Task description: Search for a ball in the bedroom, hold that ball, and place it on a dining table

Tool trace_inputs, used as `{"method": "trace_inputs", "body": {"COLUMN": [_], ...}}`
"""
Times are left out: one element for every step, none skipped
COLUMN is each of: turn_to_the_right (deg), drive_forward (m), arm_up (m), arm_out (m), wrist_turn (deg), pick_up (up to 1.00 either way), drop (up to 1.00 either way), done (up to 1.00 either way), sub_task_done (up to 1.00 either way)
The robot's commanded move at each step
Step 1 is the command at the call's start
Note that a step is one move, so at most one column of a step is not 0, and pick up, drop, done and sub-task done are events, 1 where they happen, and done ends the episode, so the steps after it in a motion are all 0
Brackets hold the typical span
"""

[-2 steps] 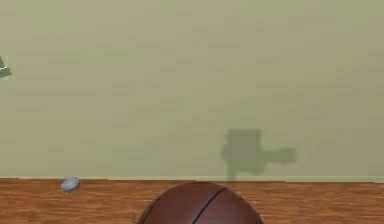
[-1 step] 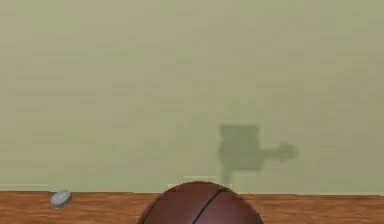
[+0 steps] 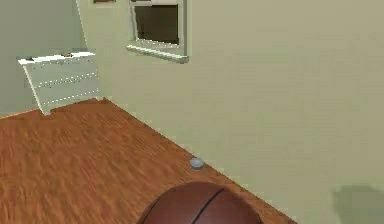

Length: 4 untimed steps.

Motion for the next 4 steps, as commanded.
{"method": "trace_inputs", "body": {"turn_to_the_right": [-39.0,0.0,-45.0,-3.0], "drive_forward": [0.0,0.15,0.0,0.0], "arm_up": [0.0,0.0,0.0,0.0], "arm_out": [0.0,0.0,0.0,0.0], "wrist_turn": [0.0,0.0,0.0,0.0], "pick_up": [0.0,0.0,0.0,0.0], "drop": [0.0,0.0,0.0,0.0], "done": [0.0,0.0,0.0,0.0], "sub_task_done": [0.0,0.0,0.0,0.0]}}
